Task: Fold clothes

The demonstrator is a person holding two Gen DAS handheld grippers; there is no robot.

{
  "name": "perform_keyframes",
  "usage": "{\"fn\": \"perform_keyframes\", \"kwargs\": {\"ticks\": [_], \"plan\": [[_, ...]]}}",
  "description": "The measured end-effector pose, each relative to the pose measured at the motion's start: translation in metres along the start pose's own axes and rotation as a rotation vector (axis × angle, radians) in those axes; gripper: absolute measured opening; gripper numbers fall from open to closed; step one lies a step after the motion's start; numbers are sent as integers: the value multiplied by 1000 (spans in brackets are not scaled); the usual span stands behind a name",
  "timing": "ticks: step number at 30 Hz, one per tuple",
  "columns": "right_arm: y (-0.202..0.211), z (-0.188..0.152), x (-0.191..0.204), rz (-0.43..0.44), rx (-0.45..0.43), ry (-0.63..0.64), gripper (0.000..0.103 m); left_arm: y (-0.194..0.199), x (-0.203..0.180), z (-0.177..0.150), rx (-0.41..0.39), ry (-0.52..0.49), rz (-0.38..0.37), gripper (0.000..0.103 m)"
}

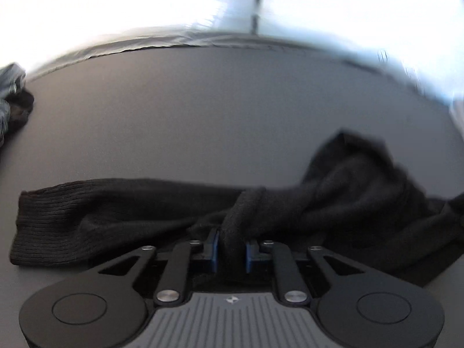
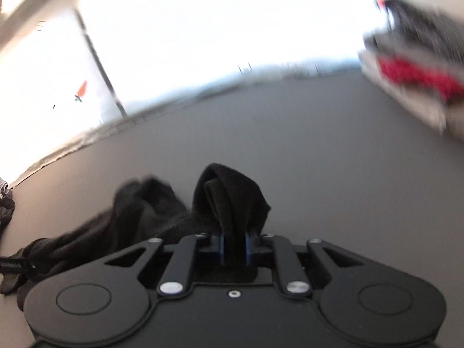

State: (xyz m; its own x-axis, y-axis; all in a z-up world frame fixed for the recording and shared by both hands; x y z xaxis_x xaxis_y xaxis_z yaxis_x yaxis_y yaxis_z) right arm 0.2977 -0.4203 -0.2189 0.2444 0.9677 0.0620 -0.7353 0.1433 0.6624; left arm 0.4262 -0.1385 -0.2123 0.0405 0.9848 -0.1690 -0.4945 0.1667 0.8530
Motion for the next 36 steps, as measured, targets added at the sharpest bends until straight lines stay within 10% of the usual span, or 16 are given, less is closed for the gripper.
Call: {"fn": "perform_keyframes", "kwargs": {"ticks": [10,15,18,21,25,36], "plan": [[92,166,47,-79,-563,294,7,147,-1,140,-499,78,-71,13],[160,182,61,-143,-775,429,8,214,1,153,-665,64,-89,14],[143,156,62,-112,-668,449,11,193,13,136,-593,71,-30,18],[84,103,57,-31,-324,393,36,138,37,98,-386,125,49,21],[36,9,53,-21,32,351,37,88,74,25,-145,212,110,25],[0,16,24,51,87,46,57,64,93,-44,36,294,115,49]]}}
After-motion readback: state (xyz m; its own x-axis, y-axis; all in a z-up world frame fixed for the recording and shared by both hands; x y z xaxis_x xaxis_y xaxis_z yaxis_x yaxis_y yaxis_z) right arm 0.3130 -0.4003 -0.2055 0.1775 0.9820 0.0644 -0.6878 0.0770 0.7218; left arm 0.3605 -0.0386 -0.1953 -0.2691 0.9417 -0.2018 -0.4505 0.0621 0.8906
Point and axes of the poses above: each gripper's, at about its wrist camera, not at the fingertips, and y roughly against the way its jaws point, x to its left, z to its top, the point moved 6 cm from there along -y, roughly the way its jaws point, and after that the axes turned 10 degrees about y, right-handed, at the moved point
